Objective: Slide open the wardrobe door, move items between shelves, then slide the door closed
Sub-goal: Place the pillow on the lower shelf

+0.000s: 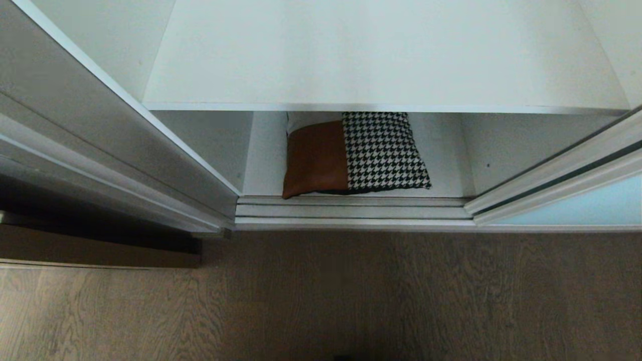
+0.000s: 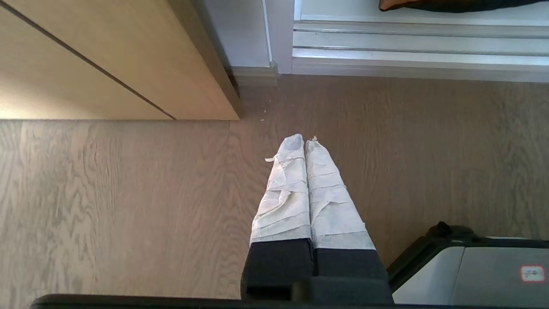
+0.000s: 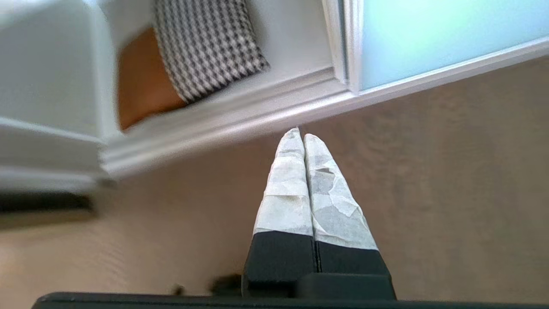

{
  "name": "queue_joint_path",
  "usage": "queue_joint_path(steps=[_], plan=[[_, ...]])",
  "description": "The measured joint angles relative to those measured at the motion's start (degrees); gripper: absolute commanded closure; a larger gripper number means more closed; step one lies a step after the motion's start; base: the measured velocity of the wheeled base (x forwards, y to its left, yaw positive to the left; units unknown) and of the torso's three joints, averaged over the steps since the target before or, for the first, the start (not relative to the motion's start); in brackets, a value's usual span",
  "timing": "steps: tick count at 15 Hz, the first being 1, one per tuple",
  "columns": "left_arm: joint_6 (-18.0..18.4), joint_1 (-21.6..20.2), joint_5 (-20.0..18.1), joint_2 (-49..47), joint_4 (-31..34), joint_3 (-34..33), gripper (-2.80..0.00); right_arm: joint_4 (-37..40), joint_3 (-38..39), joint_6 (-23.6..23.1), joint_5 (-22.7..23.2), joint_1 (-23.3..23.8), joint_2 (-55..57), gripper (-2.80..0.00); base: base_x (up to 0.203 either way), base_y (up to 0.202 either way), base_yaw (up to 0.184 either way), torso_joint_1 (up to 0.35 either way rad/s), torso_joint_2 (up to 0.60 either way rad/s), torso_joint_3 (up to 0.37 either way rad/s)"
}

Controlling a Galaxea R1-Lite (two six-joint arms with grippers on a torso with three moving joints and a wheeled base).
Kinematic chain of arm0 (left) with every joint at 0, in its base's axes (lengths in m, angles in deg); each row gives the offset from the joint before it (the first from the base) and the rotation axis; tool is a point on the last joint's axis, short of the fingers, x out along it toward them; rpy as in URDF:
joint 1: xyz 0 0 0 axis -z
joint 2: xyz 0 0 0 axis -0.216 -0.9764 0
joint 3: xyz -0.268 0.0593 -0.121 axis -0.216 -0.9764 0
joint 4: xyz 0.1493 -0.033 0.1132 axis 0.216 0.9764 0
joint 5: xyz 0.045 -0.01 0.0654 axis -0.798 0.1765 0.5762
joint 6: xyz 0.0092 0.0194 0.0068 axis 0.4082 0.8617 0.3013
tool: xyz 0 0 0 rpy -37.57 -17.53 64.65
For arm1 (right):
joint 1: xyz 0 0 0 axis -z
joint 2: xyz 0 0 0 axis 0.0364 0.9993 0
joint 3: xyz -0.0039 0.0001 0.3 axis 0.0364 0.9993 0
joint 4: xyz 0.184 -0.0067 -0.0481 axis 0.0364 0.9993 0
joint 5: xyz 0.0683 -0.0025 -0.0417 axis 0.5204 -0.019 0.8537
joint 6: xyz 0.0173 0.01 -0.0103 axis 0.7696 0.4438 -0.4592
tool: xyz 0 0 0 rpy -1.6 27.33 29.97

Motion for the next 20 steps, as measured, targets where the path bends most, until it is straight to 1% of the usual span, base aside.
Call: queue_joint_path(steps=[3, 4, 5, 6, 10, 13, 15, 20], plan=[[0.4, 0.0, 0.4, 0.1, -0.7, -0.2, 0.0, 0.0, 1.8, -3.6, 0.1, 0.1, -0.1, 0.0, 0.0, 0.0, 0.0, 0.0, 0.0, 0.0], [1.7, 0.0, 0.2, 0.1, -0.7, -0.2, 0.0, 0.0, 2.1, -3.8, 0.1, 0.2, -0.1, 0.0, 0.0, 0.0, 0.0, 0.0, 0.0, 0.0], [3.8, 0.0, -0.4, 0.1, -0.7, -0.2, 0.0, 0.0, 2.3, -3.9, 0.2, 0.2, -0.1, 0.0, 0.0, 0.0, 0.0, 0.0, 0.0, 0.0], [4.2, 0.0, -0.7, 0.1, -0.7, -0.2, 0.0, 0.0, 2.3, -3.8, 0.1, 0.2, -0.1, 0.0, 0.0, 0.0, 0.0, 0.0, 0.0, 0.0], [0.3, 0.0, 0.1, 0.1, -0.8, -0.3, 0.0, 0.0, 1.9, -3.7, 0.0, 0.2, 0.0, 0.0, 0.0, 0.0, 0.0, 0.0, 0.0, 0.0], [0.0, 0.0, 0.1, 0.0, -0.9, -0.3, 0.0, 0.1, 1.2, -3.8, 0.1, 0.3, 0.2, 0.0, 0.0, 0.0, 0.0, 0.0, 0.0, 0.0], [0.0, 0.0, 0.1, 0.0, -0.9, -0.3, 0.0, 0.5, -0.6, -3.8, 0.2, 0.7, 0.8, 0.0, 0.0, 0.0, 0.0, 0.0, 0.0, 0.0], [0.1, 0.0, 0.1, 0.0, -0.9, -0.3, 0.0, 0.9, -8.9, -4.0, -0.8, 2.2, 3.3, 0.0, 0.0, 0.0, 0.0, 0.0, 0.0, 0.0]])
